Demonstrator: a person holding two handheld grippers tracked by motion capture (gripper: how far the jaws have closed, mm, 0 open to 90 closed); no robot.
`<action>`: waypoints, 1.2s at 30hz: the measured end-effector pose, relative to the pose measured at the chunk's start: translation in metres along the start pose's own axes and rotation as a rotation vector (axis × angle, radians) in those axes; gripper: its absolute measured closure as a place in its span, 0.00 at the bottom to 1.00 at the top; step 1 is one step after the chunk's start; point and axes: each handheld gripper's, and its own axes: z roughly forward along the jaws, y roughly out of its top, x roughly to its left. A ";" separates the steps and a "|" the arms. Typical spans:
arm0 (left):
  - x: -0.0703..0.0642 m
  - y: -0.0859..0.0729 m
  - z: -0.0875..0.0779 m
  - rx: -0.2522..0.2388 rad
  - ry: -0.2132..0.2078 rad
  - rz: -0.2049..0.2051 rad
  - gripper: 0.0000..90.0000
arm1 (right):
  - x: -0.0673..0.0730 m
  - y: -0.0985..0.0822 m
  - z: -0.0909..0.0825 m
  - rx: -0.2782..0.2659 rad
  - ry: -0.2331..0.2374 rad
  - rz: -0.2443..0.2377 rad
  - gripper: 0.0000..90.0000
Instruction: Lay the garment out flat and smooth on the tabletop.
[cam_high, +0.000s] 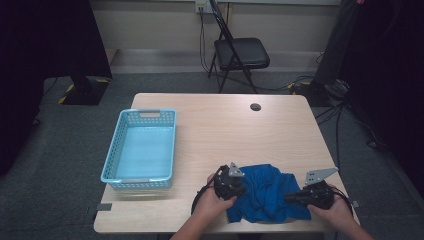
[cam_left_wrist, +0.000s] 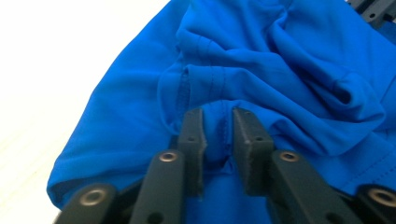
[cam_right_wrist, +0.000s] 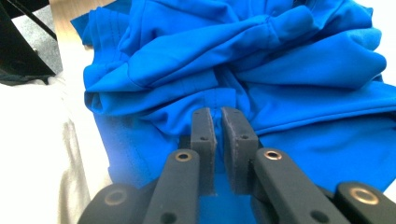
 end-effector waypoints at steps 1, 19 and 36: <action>0.000 0.000 -0.001 0.001 0.001 0.005 0.88 | 0.000 0.000 -0.001 -0.002 -0.002 0.001 0.94; 0.011 0.004 -0.030 -0.068 0.063 -0.004 0.93 | -0.010 0.000 -0.032 -0.152 -0.069 0.042 0.95; 0.017 0.003 -0.037 -0.072 0.085 -0.015 0.93 | -0.018 -0.001 -0.072 -0.306 -0.172 0.068 0.95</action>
